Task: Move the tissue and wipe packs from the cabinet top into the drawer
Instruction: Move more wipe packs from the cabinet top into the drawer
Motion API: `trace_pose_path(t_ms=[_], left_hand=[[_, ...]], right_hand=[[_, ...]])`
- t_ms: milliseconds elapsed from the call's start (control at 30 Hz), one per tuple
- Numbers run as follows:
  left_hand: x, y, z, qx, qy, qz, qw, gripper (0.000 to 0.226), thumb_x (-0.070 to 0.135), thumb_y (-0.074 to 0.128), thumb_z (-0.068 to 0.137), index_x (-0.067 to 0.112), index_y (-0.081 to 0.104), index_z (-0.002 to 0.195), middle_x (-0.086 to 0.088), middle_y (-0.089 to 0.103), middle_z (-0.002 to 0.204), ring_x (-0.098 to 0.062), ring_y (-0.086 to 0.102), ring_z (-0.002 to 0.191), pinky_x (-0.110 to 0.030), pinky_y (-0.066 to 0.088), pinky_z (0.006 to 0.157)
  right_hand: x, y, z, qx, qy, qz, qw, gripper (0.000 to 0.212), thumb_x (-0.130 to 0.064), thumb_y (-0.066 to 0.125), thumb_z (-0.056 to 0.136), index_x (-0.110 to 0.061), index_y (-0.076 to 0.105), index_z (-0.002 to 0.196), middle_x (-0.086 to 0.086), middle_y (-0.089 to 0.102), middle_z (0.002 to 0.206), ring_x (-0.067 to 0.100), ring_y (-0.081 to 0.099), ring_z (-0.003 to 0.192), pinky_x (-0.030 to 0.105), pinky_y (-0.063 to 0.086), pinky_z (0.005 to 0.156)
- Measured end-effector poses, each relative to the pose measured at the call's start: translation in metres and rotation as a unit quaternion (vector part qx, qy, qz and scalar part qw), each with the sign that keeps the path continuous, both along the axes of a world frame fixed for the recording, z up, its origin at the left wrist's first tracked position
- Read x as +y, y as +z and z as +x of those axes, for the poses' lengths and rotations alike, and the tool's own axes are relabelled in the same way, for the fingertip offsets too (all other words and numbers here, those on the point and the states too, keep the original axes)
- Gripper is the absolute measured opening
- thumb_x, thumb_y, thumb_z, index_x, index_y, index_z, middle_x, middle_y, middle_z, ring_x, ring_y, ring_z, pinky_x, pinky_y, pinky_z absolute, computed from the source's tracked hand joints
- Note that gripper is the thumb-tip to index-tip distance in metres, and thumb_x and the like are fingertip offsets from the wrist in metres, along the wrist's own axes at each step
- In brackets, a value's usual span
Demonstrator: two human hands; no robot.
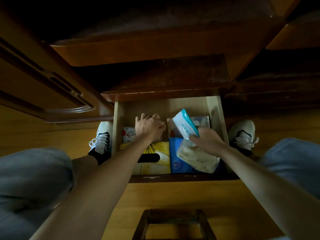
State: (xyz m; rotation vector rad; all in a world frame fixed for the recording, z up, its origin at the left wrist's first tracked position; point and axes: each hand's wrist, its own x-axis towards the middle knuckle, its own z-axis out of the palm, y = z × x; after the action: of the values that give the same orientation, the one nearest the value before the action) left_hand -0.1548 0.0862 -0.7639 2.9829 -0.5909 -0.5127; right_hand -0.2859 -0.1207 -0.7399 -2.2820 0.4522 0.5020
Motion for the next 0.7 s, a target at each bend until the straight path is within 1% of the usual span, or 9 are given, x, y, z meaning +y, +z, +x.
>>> trace_pose_path(t_ms=[133, 167, 233, 300, 367, 467, 567, 633, 700], left_hand=[[0.012, -0.018, -0.001, 0.051, -0.009, 0.066, 0.996, 0.053, 0.067, 0.035, 0.095, 0.033, 0.066, 0.120, 0.002, 0.051, 0.144, -0.023, 0.031, 0.141, -0.051, 0.020, 0.115], [0.013, -0.020, -0.001, 0.065, 0.000, 0.074, 0.995, 0.054, 0.069, 0.034, 0.095, 0.033, 0.068, 0.117, 0.003, 0.056, 0.139, -0.023, 0.037, 0.139, -0.052, 0.019, 0.115], [0.012, -0.019, 0.000, 0.072, 0.010, 0.077, 0.994, 0.057, 0.071, 0.032, 0.094, 0.029, 0.071, 0.097, 0.003, 0.070, 0.109, -0.020, 0.057, 0.119, -0.050, 0.022, 0.113], [0.011, -0.016, 0.001, 0.063, -0.006, 0.079, 0.995, 0.059, 0.067, 0.028, 0.098, 0.025, 0.067, 0.082, 0.006, 0.066, 0.080, -0.017, 0.066, 0.094, -0.049, 0.026, 0.112], [0.013, -0.014, 0.001, 0.064, -0.039, 0.087, 0.993, 0.055, 0.059, 0.025, 0.102, 0.025, 0.065, 0.085, 0.006, 0.062, 0.077, -0.016, 0.066, 0.087, -0.049, 0.030, 0.112], [0.021, -0.014, 0.003, 0.103, -0.050, 0.038, 0.993, 0.045, 0.045, 0.027, 0.106, 0.022, 0.065, 0.101, -0.001, 0.070, 0.102, -0.020, 0.065, 0.104, -0.047, 0.033, 0.112], [0.031, -0.016, 0.001, 0.104, -0.056, -0.027, 0.993, 0.043, 0.038, 0.032, 0.105, 0.021, 0.048, 0.141, -0.006, 0.052, 0.145, -0.026, 0.042, 0.138, -0.049, 0.022, 0.120], [0.036, -0.014, -0.002, 0.052, -0.069, -0.072, 0.994, 0.048, 0.037, 0.038, 0.103, 0.022, 0.039, 0.149, -0.006, 0.043, 0.152, -0.025, 0.033, 0.144, -0.047, 0.016, 0.122], [0.040, -0.010, -0.009, 0.017, -0.060, -0.125, 0.990, 0.047, 0.034, 0.045, 0.102, 0.022, 0.043, 0.148, -0.005, 0.046, 0.150, -0.024, 0.035, 0.143, -0.044, 0.012, 0.123]], right_hand=[[-0.002, -0.006, 0.002, 0.003, 0.003, -0.009, 1.000, 0.035, -0.039, 0.055, 0.097, -0.010, 0.064, 0.115, -0.001, 0.070, 0.109, 0.006, 0.071, 0.077, 0.033, 0.064, 0.063], [-0.002, -0.008, 0.002, 0.001, -0.001, -0.010, 1.000, 0.035, -0.038, 0.055, 0.097, -0.010, 0.063, 0.115, 0.000, 0.071, 0.110, 0.005, 0.070, 0.076, 0.029, 0.063, 0.061], [-0.001, -0.009, 0.002, -0.002, -0.007, -0.009, 1.000, 0.035, -0.037, 0.056, 0.097, -0.010, 0.062, 0.117, 0.004, 0.071, 0.116, 0.004, 0.069, 0.076, 0.024, 0.060, 0.059], [0.000, -0.007, 0.001, -0.002, -0.004, 0.005, 1.000, 0.042, -0.036, 0.057, 0.099, -0.010, 0.057, 0.131, 0.007, 0.067, 0.129, 0.006, 0.069, 0.087, 0.021, 0.058, 0.060], [-0.002, -0.001, 0.001, -0.013, 0.009, 0.028, 0.999, 0.050, -0.036, 0.056, 0.098, -0.018, 0.044, 0.143, 0.007, 0.061, 0.139, 0.012, 0.068, 0.102, 0.017, 0.053, 0.062], [-0.010, 0.015, 0.004, -0.043, -0.013, 0.033, 0.998, 0.043, -0.044, 0.052, 0.089, -0.025, 0.043, 0.127, -0.001, 0.065, 0.122, 0.011, 0.070, 0.088, 0.022, 0.055, 0.057], [-0.020, 0.027, 0.010, -0.091, -0.020, -0.042, 0.995, 0.017, -0.043, 0.050, 0.091, -0.037, 0.045, 0.106, -0.013, 0.065, 0.102, 0.010, 0.068, 0.079, 0.035, 0.061, 0.060], [-0.026, 0.027, 0.014, -0.129, -0.020, -0.108, 0.986, 0.016, -0.040, 0.050, 0.096, -0.041, 0.046, 0.112, -0.017, 0.063, 0.094, 0.008, 0.064, 0.075, 0.033, 0.057, 0.061], [-0.030, 0.022, 0.022, -0.136, -0.031, -0.124, 0.983, 0.021, -0.041, 0.048, 0.097, -0.036, 0.050, 0.117, -0.017, 0.059, 0.095, 0.006, 0.062, 0.077, 0.029, 0.056, 0.061]])
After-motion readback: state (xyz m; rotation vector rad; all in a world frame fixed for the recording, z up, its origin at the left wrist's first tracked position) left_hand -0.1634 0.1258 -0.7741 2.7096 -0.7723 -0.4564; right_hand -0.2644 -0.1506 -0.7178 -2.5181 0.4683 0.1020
